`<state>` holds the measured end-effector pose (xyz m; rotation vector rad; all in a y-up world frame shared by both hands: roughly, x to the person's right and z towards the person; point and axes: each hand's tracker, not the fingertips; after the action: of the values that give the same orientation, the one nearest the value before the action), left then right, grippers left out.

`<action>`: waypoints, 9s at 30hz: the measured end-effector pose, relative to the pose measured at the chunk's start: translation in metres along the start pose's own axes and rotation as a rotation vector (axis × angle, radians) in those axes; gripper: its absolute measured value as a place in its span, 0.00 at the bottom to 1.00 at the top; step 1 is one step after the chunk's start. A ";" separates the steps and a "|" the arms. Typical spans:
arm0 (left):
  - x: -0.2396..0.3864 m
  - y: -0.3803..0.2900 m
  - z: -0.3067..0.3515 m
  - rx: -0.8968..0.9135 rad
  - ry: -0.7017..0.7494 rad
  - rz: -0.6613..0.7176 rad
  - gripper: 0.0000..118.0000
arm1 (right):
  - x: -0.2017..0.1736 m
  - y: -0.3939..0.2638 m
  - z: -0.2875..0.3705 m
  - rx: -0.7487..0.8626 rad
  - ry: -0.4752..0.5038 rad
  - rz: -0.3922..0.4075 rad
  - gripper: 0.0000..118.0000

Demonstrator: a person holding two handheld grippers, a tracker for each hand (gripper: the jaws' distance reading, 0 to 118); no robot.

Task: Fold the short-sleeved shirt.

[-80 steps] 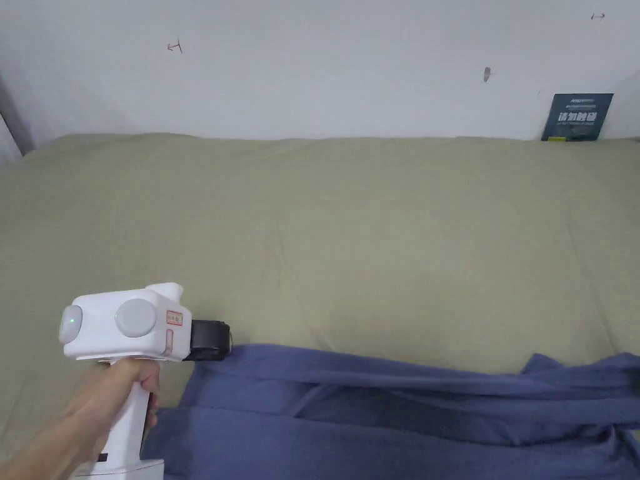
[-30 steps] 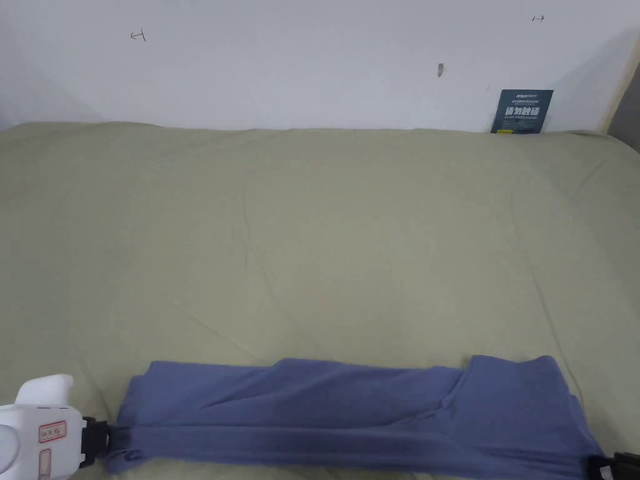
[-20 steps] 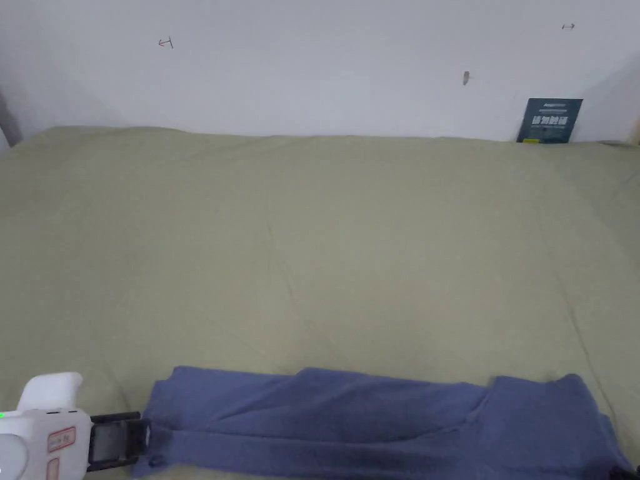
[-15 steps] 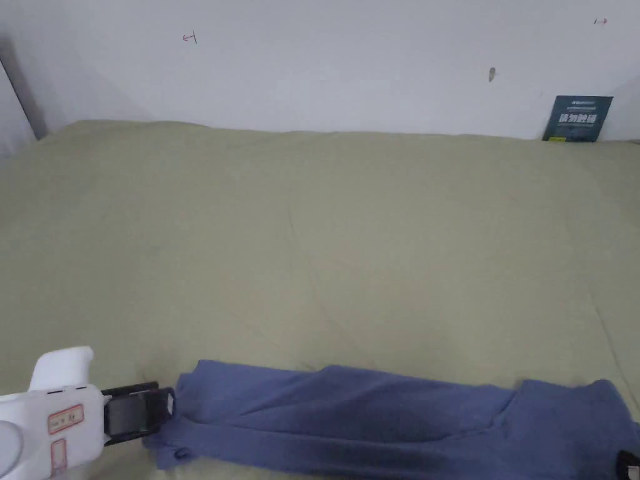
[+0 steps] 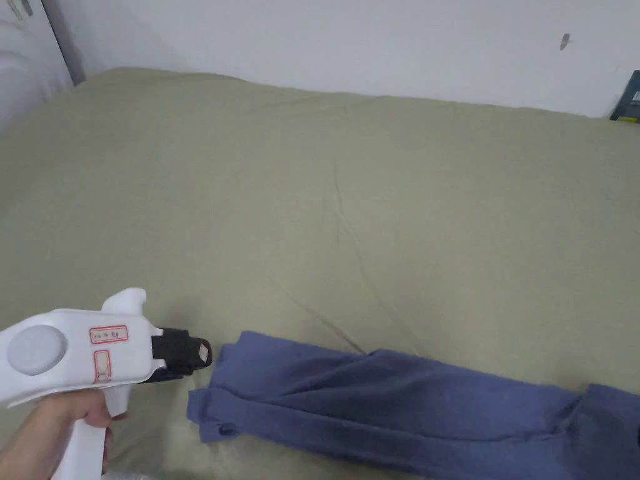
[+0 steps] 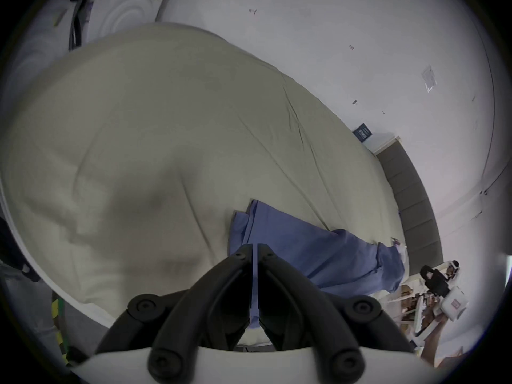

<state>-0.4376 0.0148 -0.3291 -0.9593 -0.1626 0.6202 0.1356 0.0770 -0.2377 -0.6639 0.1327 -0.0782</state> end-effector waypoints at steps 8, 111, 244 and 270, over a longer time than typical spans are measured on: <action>-0.020 0.012 -0.045 -0.251 -0.209 0.109 0.99 | 0.006 -0.013 -0.014 -0.069 0.009 -0.029 0.00; 0.207 -0.089 -0.177 -0.357 -0.038 -0.179 0.00 | 0.049 -0.029 0.030 -0.053 0.102 -0.219 0.00; 0.151 -0.034 -0.059 -0.204 -0.282 -0.120 0.02 | -0.012 0.014 -0.116 -0.268 0.570 -0.308 0.00; 0.079 -0.055 -0.160 -0.331 -0.533 0.063 0.88 | -0.005 -0.061 -0.226 -0.498 0.942 -0.728 0.00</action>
<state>-0.2865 -0.0781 -0.3875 -1.1015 -0.7288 0.9175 0.0959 -0.1078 -0.3753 -1.1065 0.8321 -1.0924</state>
